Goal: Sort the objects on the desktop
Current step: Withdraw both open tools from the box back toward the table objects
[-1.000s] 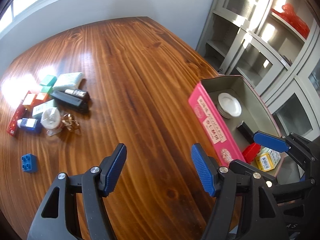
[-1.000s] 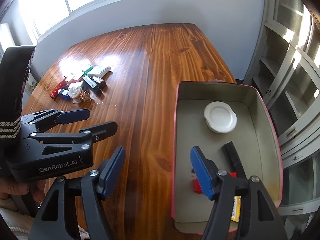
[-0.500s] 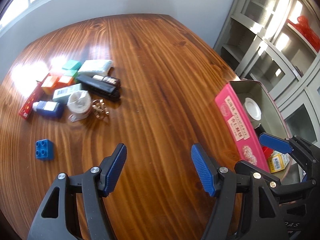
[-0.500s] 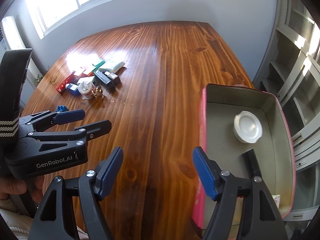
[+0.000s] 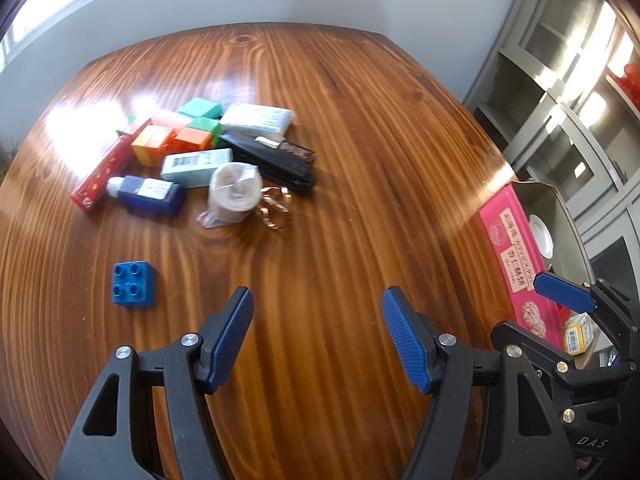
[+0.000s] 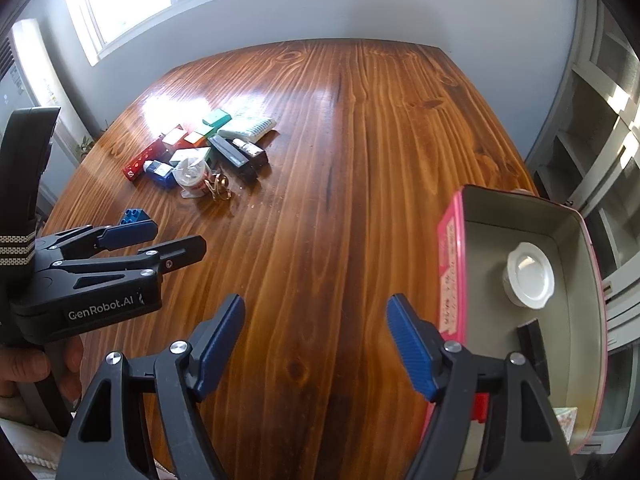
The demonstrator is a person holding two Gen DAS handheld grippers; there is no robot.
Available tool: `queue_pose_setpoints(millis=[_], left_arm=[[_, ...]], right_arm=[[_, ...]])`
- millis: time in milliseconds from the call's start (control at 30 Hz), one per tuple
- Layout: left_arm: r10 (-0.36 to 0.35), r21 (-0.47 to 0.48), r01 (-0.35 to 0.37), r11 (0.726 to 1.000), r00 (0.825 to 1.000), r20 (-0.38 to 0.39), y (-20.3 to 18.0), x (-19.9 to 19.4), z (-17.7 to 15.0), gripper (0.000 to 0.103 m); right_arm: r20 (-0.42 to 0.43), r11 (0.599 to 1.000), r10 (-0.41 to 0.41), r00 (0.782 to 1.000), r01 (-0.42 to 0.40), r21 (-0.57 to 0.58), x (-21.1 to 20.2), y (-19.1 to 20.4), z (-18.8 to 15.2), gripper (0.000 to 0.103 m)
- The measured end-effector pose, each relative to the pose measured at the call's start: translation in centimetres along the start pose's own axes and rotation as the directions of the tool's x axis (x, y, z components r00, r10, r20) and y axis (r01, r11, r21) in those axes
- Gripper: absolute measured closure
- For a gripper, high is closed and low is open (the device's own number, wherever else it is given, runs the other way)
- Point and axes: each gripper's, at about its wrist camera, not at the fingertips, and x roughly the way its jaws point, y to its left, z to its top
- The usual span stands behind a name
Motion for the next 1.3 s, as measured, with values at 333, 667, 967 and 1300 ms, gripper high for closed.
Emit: queue_pose_setpoints(millis=[333,667,967,1300], left_arm=[[0.039,-0.045,-0.040,0.998,0.999,-0.021,2.9,0.5,-0.2,0.032],[0.084,-0.098,-0.086,0.991,0.996,-0.019,6.0,-0.1,-0.7,0.032],[0.136,-0.193,-0.142,0.971,0.990,-0.044,10.6,-0.1,-1.8,0.032],[0.155,-0.196,-0.165,0.967,0.986,-0.062,12.1,1.5,-1.2,0.032]], right_arm=[[-0.023,0.999,0.032,0.999,-0.033,-0.018,1.5,1.6,0.7,0.025],[-0.039,0.997,0.067,0.997,-0.068,-0.035,2.8,3.4,1.2,0.025],[-0.081,0.992,0.092,0.992,-0.099,-0.078,4.6,5.6,1.7,0.025],[-0.110,0.994,0.093,0.990,-0.100,-0.054,6.2,5.9,1.9,0.025]])
